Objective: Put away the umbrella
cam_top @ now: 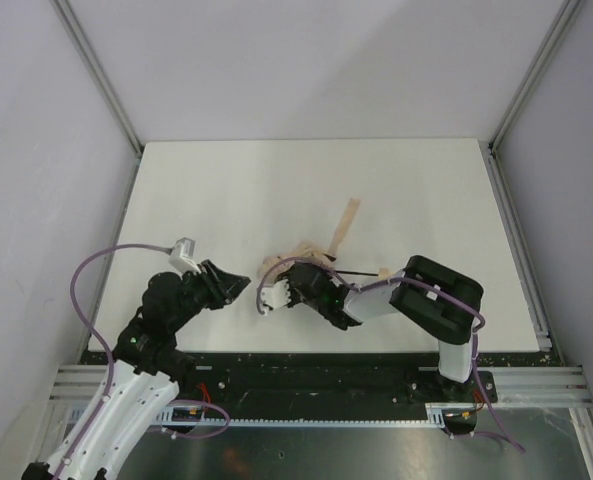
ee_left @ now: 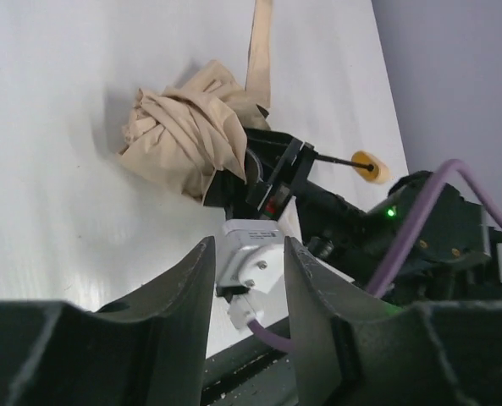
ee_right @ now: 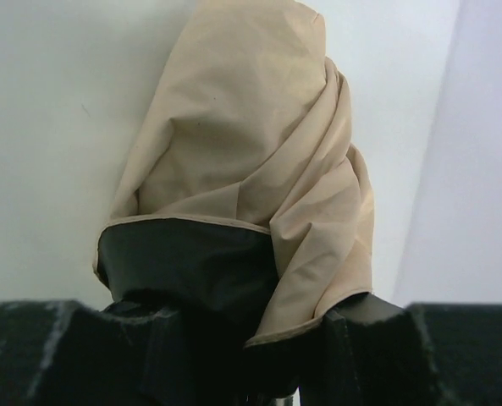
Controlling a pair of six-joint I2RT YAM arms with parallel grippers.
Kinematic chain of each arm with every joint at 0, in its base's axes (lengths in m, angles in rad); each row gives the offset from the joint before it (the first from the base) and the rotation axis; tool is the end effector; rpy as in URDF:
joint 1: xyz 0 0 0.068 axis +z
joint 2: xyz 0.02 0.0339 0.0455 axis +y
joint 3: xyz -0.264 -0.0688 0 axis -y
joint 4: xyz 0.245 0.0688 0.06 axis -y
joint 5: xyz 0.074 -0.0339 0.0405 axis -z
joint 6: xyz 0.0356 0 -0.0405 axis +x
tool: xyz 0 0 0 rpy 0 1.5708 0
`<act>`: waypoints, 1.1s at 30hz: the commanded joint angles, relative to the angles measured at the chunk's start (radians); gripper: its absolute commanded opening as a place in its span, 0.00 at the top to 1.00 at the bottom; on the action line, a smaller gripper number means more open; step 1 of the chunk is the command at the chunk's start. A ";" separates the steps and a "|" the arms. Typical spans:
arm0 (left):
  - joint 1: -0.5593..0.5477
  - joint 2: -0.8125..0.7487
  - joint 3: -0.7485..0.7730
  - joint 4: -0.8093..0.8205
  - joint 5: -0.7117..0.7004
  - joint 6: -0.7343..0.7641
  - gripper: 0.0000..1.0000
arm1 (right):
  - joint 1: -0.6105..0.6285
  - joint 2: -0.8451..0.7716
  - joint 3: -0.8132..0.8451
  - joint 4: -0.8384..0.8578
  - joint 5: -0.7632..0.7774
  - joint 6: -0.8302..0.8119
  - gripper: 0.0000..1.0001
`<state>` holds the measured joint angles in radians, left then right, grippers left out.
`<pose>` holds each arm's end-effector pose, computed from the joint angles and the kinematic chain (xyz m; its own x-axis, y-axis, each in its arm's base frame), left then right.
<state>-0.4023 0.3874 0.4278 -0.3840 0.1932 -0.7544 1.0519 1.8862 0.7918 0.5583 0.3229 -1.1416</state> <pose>0.1082 -0.0535 0.2464 -0.6030 -0.4739 -0.6418 0.1889 0.6968 -0.6920 0.1884 0.3072 0.1192 0.5204 -0.8276 -0.2104 -0.5167 -0.1090 -0.8492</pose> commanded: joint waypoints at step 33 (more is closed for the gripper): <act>0.210 0.200 -0.364 0.401 0.309 -0.734 0.02 | -0.333 0.319 0.250 -0.589 -1.177 0.847 1.00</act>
<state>-0.1307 0.5972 0.0933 -0.1932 0.5312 -1.2800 0.7593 2.0762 1.1328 0.2138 -0.8429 -0.3798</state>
